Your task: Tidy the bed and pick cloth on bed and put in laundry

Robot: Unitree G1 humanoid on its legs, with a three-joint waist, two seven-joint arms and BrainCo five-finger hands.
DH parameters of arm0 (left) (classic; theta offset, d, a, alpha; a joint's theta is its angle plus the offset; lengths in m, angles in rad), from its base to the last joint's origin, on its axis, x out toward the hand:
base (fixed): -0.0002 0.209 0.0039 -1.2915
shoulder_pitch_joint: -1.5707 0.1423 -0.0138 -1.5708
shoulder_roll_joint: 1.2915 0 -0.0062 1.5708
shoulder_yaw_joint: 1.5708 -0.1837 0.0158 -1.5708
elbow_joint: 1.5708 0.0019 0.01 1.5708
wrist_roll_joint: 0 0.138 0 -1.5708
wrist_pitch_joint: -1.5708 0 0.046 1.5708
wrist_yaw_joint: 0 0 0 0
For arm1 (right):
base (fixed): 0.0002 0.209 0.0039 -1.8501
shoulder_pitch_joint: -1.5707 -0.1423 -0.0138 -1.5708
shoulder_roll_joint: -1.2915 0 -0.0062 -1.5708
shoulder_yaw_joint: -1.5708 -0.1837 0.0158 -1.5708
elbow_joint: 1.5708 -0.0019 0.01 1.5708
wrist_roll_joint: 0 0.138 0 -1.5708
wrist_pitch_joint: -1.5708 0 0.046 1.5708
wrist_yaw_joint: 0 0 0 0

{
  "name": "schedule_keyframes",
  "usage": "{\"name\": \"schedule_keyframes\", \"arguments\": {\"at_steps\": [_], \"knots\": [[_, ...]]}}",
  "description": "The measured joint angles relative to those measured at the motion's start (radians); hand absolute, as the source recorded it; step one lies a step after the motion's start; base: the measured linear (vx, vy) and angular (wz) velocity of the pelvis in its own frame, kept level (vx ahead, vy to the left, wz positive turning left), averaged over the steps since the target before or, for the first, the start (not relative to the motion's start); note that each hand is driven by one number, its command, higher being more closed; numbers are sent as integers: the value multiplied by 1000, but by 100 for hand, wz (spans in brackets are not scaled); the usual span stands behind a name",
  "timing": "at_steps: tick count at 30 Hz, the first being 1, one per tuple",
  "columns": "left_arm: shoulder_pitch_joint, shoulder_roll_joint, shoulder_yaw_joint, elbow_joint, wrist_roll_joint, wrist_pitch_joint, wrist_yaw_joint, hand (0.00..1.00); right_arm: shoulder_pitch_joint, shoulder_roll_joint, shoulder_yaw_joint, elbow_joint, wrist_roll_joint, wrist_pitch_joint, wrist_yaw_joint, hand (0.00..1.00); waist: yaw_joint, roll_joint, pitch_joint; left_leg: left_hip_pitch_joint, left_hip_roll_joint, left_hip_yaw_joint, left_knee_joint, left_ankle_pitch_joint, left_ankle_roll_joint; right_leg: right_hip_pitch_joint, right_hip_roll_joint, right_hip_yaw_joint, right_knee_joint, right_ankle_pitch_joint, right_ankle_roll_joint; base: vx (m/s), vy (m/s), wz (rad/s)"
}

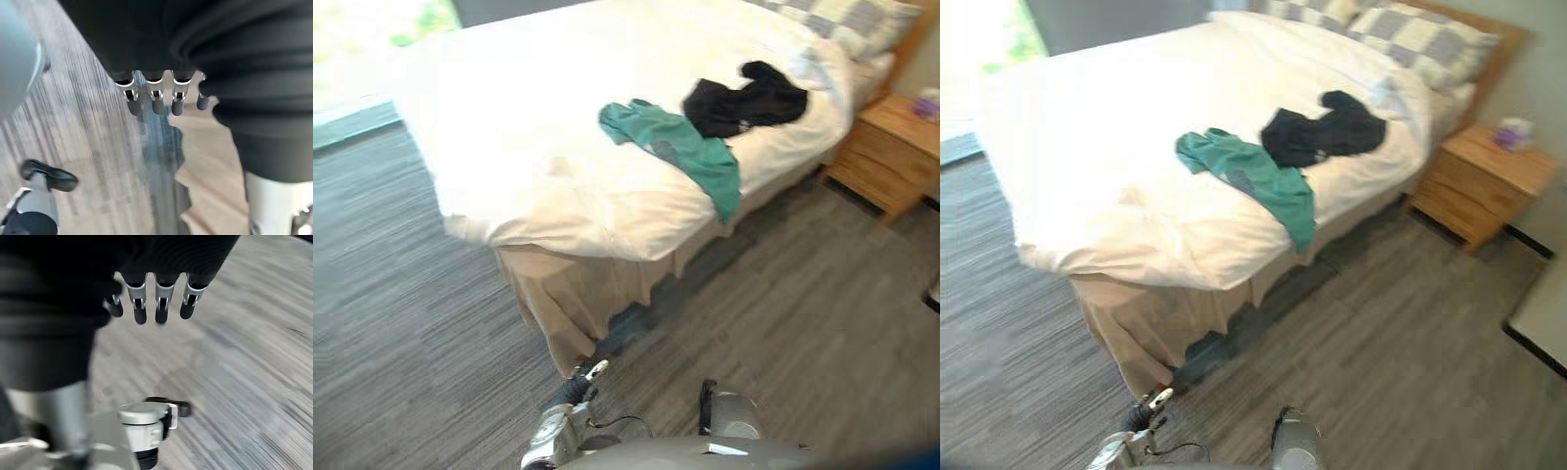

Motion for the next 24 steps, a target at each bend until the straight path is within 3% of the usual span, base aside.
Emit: {"name": "schedule_keyframes", "arguments": {"at_steps": [3,5,6,7,8,9,11,12,13,16,22,24], "knots": [[3,-1,33,-2,-2,0,12,0,-20,-22,55,4,0,9,17,0,0,-12,-12,-16,27,22,30,32,-19,39,-11,-57,10,-79,-1,276,-267,61],[2,-4,44,-7,-14,-1,11,0,-28,-29,62,9,-3,19,18,0,-6,-1,-8,-118,57,38,215,43,-39,110,-5,-132,-61,-116,10,235,-265,92],[3,-7,56,-19,-20,-2,10,0,-19,-35,62,8,-3,28,18,0,-12,12,-1,-231,94,67,423,79,-75,177,7,-189,-114,-115,7,125,-161,120],[9,-5,65,-35,-23,-15,9,0,-14,-42,63,8,-6,50,18,0,-2,20,4,-330,144,135,608,73,-74,254,12,-251,-154,-119,-2,115,-133,111],[7,-2,65,-41,-23,-19,9,0,-15,-44,64,8,-9,57,18,0,0,20,6,-349,154,163,642,71,-71,272,12,-265,-164,-119,-2,102,-87,93],[17,9,54,-48,-22,-23,7,0,-15,-50,68,13,-13,78,25,0,3,16,7,-391,170,255,656,65,-55,334,6,-308,-195,-116,5,109,-41,70],[28,18,27,-44,-21,-20,4,0,-16,-74,65,15,-14,94,39,0,5,39,0,-404,172,373,523,103,-12,370,6,-329,-206,-109,21,139,-3,60],[36,31,20,-29,-21,-17,7,0,-23,-77,62,30,-14,106,59,0,7,44,-16,-370,146,409,436,88,-7,379,2,-323,-223,-98,40,205,42,57],[43,47,10,-25,-22,-12,9,0,-42,-75,54,49,-27,115,70,0,7,26,-22,-333,110,422,320,88,-2,379,-10,-324,-256,-73,40,178,37,60],[45,70,-6,2,-22,4,3,0,-69,-76,19,98,-51,117,85,0,18,18,-18,-265,53,427,117,106,6,399,-13,-352,-326,-43,41,90,50,48],[66,89,-42,41,55,-18,9,0,-60,-64,23,121,-33,127,86,0,26,-24,-28,-168,7,404,-50,213,-2,463,-18,-356,-356,-4,43,31,-52,28],[59,89,-50,42,92,-33,14,0,-60,-61,22,127,25,129,85,0,26,-21,-31,-161,-4,403,-128,247,-2,435,-21,-358,-334,-4,44,-31,-28,17]]}}
